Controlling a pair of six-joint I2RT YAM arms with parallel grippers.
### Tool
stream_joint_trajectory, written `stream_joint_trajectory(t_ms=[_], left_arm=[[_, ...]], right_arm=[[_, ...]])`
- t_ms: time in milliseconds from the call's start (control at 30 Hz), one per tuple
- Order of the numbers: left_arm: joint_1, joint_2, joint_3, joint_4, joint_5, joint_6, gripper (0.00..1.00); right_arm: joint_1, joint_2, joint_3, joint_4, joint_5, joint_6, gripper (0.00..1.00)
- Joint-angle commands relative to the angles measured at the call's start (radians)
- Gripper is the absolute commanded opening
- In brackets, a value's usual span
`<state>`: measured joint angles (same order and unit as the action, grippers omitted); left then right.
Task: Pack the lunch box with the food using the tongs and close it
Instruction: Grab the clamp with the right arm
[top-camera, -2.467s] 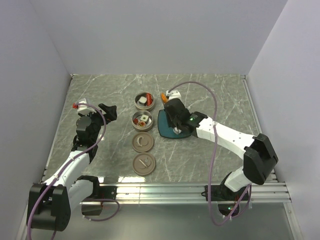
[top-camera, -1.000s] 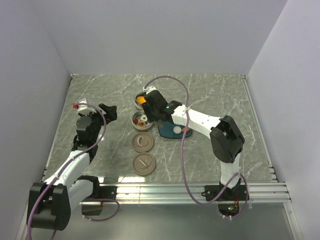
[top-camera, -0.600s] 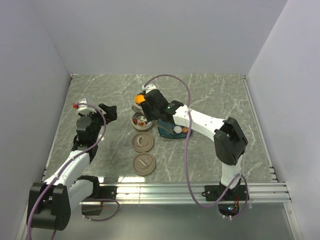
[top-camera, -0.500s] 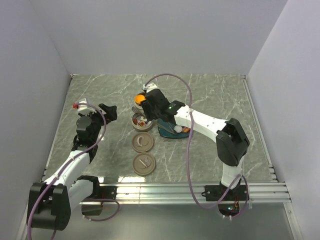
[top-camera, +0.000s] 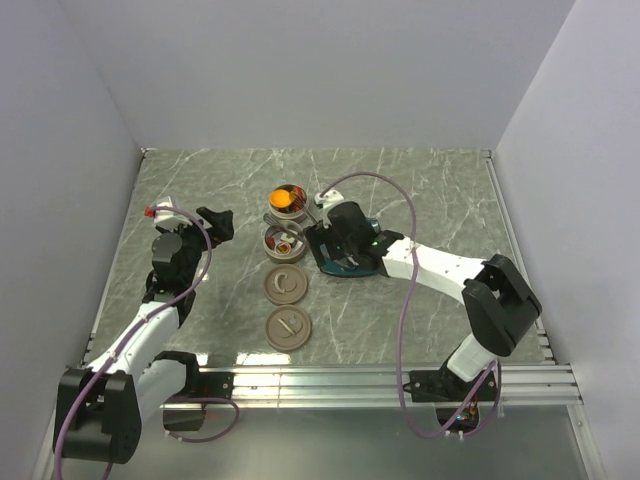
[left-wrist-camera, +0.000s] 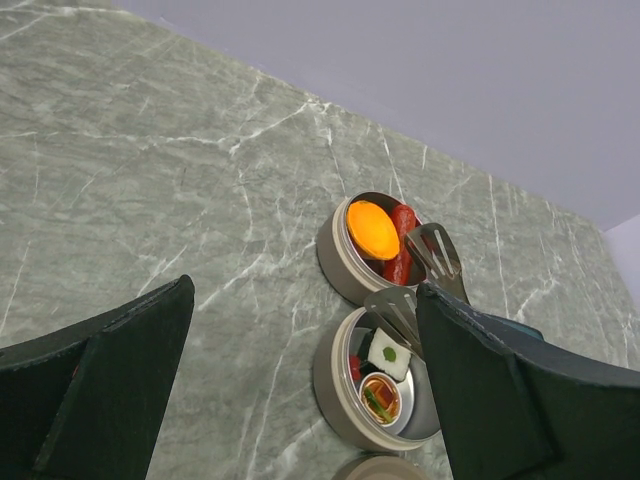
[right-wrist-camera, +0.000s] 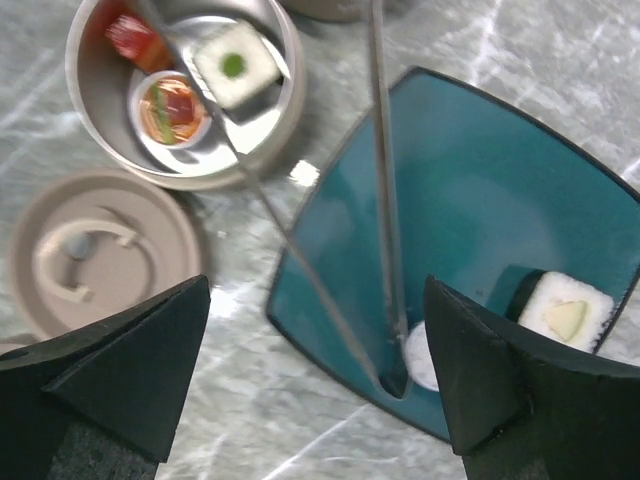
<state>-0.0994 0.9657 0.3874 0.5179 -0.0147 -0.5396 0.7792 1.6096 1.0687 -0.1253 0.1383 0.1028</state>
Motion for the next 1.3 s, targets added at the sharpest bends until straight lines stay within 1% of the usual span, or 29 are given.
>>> stream_joint_trajectory(t_ms=[0,267,333,500,900,1033,1100,1133,1167,1267], left_arm=[[0.004,-0.019,0.018,0.041,0.018,-0.007,0.99],[0.004,-0.01,0.018,0.048,0.016,-0.006,0.99],[0.004,-0.007,0.018,0.051,0.016,-0.008,1.0],[0.004,0.007,0.021,0.057,0.018,-0.008,0.99],[0.004,0.001,0.019,0.054,0.018,-0.006,1.0],[0.004,-0.001,0.018,0.053,0.018,-0.006,0.99],[0.004,-0.001,0.019,0.051,0.018,-0.005,1.0],[0.004,-0.001,0.019,0.051,0.016,-0.006,0.99],[0.004,-0.002,0.018,0.051,0.018,-0.005,1.0],[0.004,-0.007,0.016,0.05,0.018,-0.005,0.99]], right_arm=[[-0.052,-0.037,-0.05,0.169,-0.103,-0.055,0.94],[-0.107,0.074,-0.044,0.231,-0.135,-0.091,0.94],[-0.109,0.087,-0.041,0.242,-0.18,-0.094,0.94],[-0.11,0.104,-0.036,0.256,-0.232,-0.094,0.94],[-0.113,0.188,0.005,0.23,-0.224,-0.094,0.91],[-0.12,0.196,0.026,0.193,-0.233,-0.094,0.85],[-0.12,0.21,0.037,0.175,-0.227,-0.094,0.8],[-0.121,0.211,0.042,0.171,-0.226,-0.094,0.77],[-0.123,0.213,0.043,0.171,-0.229,-0.094,0.68],[-0.124,0.217,0.054,0.155,-0.235,-0.094,0.56]])
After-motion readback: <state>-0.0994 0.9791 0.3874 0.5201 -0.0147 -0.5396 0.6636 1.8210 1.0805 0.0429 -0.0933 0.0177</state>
